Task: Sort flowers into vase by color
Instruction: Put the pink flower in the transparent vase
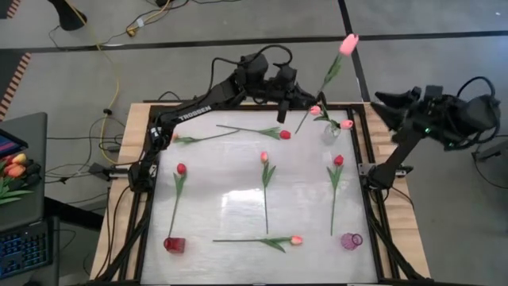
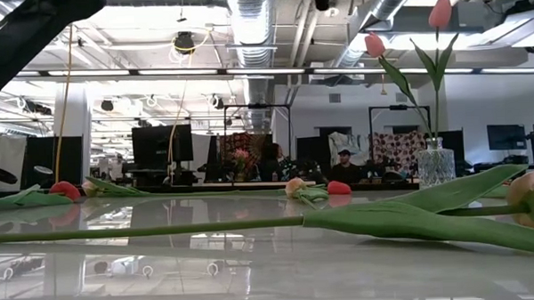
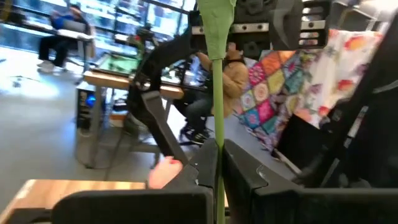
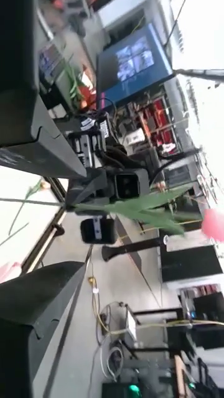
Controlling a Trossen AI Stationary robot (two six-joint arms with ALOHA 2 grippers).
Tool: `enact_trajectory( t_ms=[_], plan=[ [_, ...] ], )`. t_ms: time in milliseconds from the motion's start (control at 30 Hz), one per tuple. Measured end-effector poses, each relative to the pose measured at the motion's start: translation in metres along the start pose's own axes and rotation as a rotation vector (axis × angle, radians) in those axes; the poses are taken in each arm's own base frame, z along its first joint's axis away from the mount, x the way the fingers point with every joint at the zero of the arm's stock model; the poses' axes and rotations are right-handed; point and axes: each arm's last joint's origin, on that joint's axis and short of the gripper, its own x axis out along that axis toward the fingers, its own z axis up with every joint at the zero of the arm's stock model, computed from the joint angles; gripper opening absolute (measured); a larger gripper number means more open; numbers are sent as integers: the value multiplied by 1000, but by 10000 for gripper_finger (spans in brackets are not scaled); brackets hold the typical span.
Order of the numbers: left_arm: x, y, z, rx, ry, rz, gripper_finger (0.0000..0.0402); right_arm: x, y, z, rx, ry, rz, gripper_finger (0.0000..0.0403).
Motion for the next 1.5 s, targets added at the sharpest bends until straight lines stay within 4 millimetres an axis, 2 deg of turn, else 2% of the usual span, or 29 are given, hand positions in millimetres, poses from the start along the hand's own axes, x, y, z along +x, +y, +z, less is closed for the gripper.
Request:
enact_trajectory(
  t_ms=[100, 167, 400, 567, 733, 867, 1133, 1267, 1500],
  plan=[
    [3, -5, -1, -7, 9, -40, 0, 4, 25, -3, -71, -14, -47, 254],
    [4, -9, -2, -18, 18, -72, 0, 10, 35, -8, -102, -33, -134, 254],
    [11, -20, -2, 35, 5, -118, 0, 31, 35, -24, -20, -3, -110, 254],
    [9, -27, 6, 61, -9, -188, 0, 56, 39, -45, -57, 88, -119, 254],
    [8, -28, 7, 70, -14, -178, 0, 78, 49, -50, -126, 151, -28, 254],
    [8, -26, 7, 58, -17, -156, 0, 78, 48, -42, -159, 138, 82, 254],
    [12, -30, 4, 86, -20, -125, 0, 67, 34, -27, -174, 94, 171, 254],
    [16, -34, -1, 88, 0, -109, 0, 68, 32, -26, -173, 88, 158, 254],
    [21, -41, -3, 112, -6, -92, 0, 82, 37, -32, -192, 129, 195, 254]
  ],
)
